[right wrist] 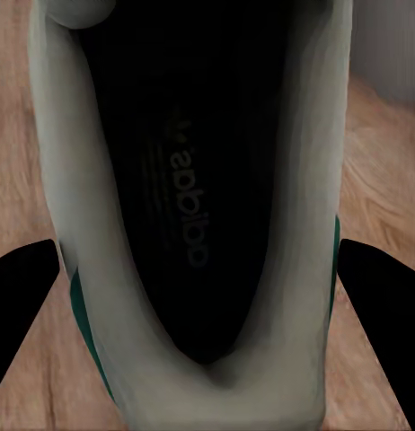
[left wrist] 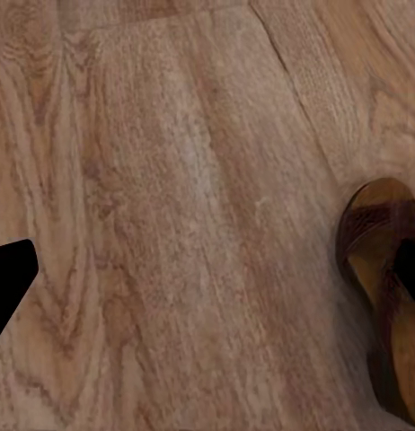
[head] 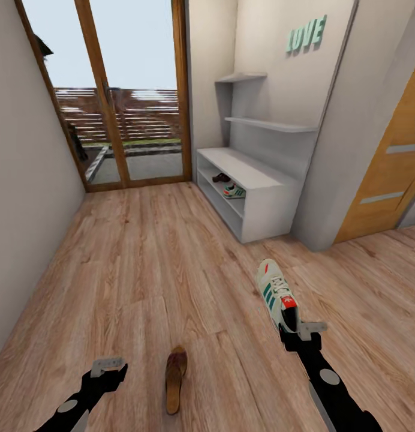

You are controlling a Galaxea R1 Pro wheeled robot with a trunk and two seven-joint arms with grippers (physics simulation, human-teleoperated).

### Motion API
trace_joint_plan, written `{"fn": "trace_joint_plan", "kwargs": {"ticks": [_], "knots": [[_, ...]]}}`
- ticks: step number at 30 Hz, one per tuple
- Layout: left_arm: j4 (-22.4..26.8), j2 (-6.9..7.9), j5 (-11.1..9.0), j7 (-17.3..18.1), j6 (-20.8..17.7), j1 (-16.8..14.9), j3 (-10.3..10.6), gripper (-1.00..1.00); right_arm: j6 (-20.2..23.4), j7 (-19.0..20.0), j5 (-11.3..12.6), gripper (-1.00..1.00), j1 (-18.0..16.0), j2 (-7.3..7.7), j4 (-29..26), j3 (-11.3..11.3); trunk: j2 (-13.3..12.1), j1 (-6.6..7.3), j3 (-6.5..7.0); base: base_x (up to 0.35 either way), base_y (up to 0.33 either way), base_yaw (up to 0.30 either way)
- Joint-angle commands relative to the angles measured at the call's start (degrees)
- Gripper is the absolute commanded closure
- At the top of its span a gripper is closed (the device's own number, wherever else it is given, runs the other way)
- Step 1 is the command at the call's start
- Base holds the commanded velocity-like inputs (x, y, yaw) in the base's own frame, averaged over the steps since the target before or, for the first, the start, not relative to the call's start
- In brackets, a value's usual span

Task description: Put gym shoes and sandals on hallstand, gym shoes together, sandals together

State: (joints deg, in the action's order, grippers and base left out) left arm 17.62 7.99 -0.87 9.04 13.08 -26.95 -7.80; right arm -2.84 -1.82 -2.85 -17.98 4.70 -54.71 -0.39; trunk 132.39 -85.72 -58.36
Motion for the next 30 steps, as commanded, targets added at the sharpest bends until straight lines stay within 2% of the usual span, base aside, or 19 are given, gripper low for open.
{"fn": "trace_joint_plan", "kwargs": {"ticks": [1,11,19,23,24,25,30], "knots": [[-0.04,-0.01,-0.13,0.54,0.09,-0.03,-0.46,-1.00,-0.15,-0.20,-0.31,1.00,-0.04,-0.01,0.05,0.04,0.02,-0.02,-0.05,0.270,-0.150,-0.296],[-0.04,-0.01,-0.22,0.54,0.18,-0.03,-0.48,-1.00,-0.11,-0.20,-0.31,1.00,-0.04,-0.03,0.05,-0.02,0.02,-0.02,-0.05,0.087,-0.049,-0.274],[-0.04,-0.06,-0.60,0.52,0.19,0.05,-0.54,-1.00,-0.06,-0.20,-0.24,1.00,-0.04,-0.04,-0.08,0.04,0.02,-0.02,-0.05,0.004,-0.002,-0.044],[0.62,-0.23,-0.87,0.37,0.10,-0.06,-0.99,-1.00,-0.06,-0.26,-0.15,1.00,-0.04,-0.12,-0.20,-0.04,1.62,-0.90,-0.76,0.000,0.000,-0.001],[0.37,-0.59,-3.10,0.29,1.13,-0.12,-1.22,-1.00,-0.06,-0.28,-0.13,1.00,-0.04,-0.13,-0.27,-0.18,2.02,-1.12,-1.01,0.000,0.000,0.000],[0.13,-0.72,-3.81,0.31,3.40,-0.11,-1.09,-1.00,-0.05,-0.28,-0.12,1.00,-0.04,-0.13,-0.33,-0.23,2.42,-1.34,-1.27,0.000,0.000,0.000],[-0.56,-0.77,-4.17,0.40,4.86,0.03,-0.87,-1.00,-0.03,-0.28,-0.06,1.00,-0.04,-0.13,-0.44,-0.30,4.43,-2.43,-2.61,0.000,0.000,0.000]]}}
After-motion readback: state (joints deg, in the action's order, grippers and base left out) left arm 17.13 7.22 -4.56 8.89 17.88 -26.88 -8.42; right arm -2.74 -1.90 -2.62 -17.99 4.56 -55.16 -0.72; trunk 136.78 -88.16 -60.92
